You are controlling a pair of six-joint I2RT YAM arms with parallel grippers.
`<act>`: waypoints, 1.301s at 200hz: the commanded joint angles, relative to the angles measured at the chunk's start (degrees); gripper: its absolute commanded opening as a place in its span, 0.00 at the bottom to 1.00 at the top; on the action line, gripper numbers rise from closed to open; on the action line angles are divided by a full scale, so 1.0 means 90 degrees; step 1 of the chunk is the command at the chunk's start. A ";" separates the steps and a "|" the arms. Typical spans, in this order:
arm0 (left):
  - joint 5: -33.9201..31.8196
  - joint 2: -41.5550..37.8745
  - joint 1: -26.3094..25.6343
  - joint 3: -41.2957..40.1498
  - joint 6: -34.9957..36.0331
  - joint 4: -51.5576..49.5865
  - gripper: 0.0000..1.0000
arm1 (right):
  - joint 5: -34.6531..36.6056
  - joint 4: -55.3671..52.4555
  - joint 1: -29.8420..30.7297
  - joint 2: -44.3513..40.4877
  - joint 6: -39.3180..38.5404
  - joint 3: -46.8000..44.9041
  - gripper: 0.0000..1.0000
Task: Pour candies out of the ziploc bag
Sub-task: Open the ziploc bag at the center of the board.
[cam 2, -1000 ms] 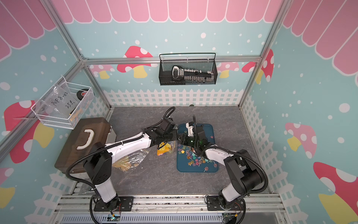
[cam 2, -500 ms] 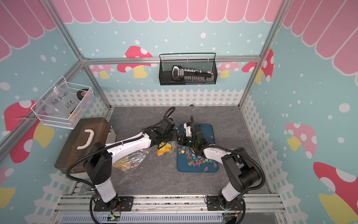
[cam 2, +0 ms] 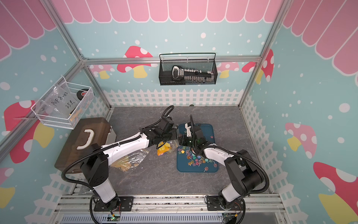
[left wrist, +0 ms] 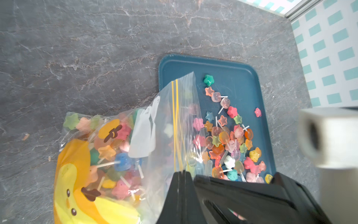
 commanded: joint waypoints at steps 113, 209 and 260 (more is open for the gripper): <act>-0.0135 -0.0726 0.0202 -0.0287 0.0097 0.0006 0.00 | 0.1223 -0.1332 -0.0018 -0.0534 -0.0950 0.0246 0.00; 0.0265 -0.0997 0.0435 -0.0555 0.0173 0.0037 0.00 | 0.0327 -0.1161 -0.0012 -0.1465 -0.2591 0.0352 0.26; 0.0902 -0.1320 0.0765 -0.0884 0.0346 0.0109 0.00 | -0.0466 0.0559 0.0072 -0.2832 -0.4320 -0.0643 0.36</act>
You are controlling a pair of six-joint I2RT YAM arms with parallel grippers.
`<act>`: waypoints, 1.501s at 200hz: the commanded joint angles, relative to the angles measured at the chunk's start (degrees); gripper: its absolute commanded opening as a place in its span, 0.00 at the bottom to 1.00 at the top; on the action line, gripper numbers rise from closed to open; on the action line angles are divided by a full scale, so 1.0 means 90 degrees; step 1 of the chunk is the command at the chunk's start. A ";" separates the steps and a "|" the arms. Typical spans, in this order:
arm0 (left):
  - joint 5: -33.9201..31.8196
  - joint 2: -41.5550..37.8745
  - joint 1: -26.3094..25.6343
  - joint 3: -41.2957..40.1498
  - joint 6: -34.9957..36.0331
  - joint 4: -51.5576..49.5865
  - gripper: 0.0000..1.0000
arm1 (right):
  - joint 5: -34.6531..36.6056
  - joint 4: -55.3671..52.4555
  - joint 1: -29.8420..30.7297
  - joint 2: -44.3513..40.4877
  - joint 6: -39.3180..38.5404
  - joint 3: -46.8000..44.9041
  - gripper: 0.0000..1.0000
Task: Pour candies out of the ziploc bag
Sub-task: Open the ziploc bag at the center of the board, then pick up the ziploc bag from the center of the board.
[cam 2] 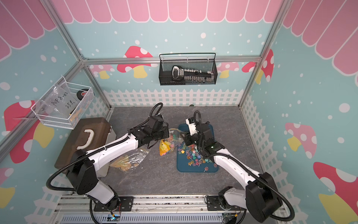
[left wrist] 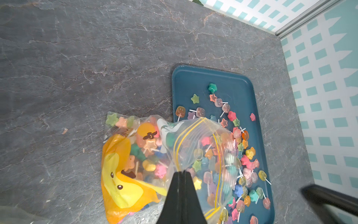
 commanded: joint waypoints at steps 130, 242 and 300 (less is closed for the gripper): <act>0.0829 -0.0639 0.0414 -0.0353 0.0357 0.0326 0.00 | -0.2374 -0.1828 0.0350 0.1213 -0.5215 0.1478 0.62; 0.0949 -0.0758 0.0496 -0.0508 0.0266 0.0448 0.00 | -0.2328 -0.1510 0.0369 0.2557 -0.4789 0.1695 0.55; 0.0953 -0.0743 0.0490 -0.0483 0.0237 0.0457 0.00 | -0.2070 -0.1163 0.0442 0.2536 -0.4723 0.1332 0.54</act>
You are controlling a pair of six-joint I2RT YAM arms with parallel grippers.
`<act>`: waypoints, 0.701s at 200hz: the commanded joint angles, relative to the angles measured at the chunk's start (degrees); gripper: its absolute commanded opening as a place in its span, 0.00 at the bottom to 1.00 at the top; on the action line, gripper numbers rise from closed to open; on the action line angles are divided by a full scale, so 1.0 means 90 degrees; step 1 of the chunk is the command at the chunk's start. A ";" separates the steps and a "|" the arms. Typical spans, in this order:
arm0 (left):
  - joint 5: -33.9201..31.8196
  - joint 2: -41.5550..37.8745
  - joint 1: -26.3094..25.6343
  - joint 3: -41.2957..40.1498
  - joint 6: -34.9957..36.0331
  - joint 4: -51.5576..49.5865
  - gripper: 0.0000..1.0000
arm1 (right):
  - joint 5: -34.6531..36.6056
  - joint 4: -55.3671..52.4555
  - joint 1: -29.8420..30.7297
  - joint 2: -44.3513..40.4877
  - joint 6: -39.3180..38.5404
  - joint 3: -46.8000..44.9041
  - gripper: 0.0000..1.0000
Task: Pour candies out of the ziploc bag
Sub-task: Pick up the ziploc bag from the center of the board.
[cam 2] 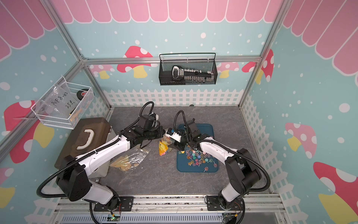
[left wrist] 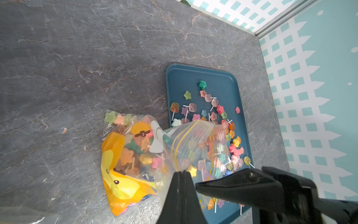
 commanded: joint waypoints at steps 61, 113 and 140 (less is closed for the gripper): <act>0.0055 -0.0233 0.0041 -0.0070 -0.0057 0.0233 0.00 | 0.0731 0.1645 -0.0053 -0.0510 0.0380 -0.0669 0.64; 0.0048 -0.0282 0.0042 -0.0061 -0.0030 0.0228 0.00 | 0.0045 0.0395 -0.0193 -0.0212 -0.0041 0.0098 0.64; 0.0066 -0.0233 0.0042 -0.0013 -0.0028 0.0237 0.00 | -0.0314 -0.0039 -0.0112 0.0051 -0.0135 0.0325 0.62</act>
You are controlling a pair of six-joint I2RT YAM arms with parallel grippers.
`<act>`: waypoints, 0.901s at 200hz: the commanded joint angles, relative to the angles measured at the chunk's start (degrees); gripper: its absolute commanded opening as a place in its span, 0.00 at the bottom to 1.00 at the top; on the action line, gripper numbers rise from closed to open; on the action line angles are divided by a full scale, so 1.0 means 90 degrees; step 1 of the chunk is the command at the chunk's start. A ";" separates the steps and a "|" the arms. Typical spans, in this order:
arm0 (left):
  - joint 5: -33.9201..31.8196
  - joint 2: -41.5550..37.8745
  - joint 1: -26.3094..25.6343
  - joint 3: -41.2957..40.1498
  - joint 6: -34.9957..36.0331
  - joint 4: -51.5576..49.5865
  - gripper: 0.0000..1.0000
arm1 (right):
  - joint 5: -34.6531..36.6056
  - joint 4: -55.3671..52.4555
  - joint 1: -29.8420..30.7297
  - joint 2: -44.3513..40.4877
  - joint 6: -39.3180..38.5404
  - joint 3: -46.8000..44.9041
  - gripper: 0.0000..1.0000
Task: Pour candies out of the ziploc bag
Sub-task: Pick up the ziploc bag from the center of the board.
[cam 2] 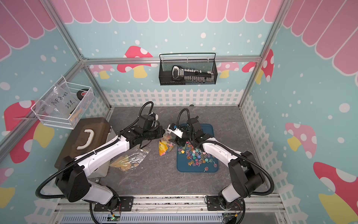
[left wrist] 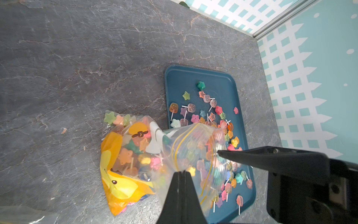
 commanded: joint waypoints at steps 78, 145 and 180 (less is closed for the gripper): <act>0.0041 -0.0174 0.0038 0.0042 0.0006 0.0221 0.00 | -0.0154 -0.0702 0.0449 0.0743 -0.0306 0.0216 0.56; -0.0037 -0.0241 0.0043 -0.0008 -0.0079 0.0250 0.00 | 0.0103 -0.0527 0.0606 0.0798 -0.0226 0.0173 0.39; -0.0006 -0.0256 0.0044 -0.0018 -0.0091 0.0258 0.00 | 0.0201 -0.0462 0.0623 0.0818 -0.0140 0.0193 0.22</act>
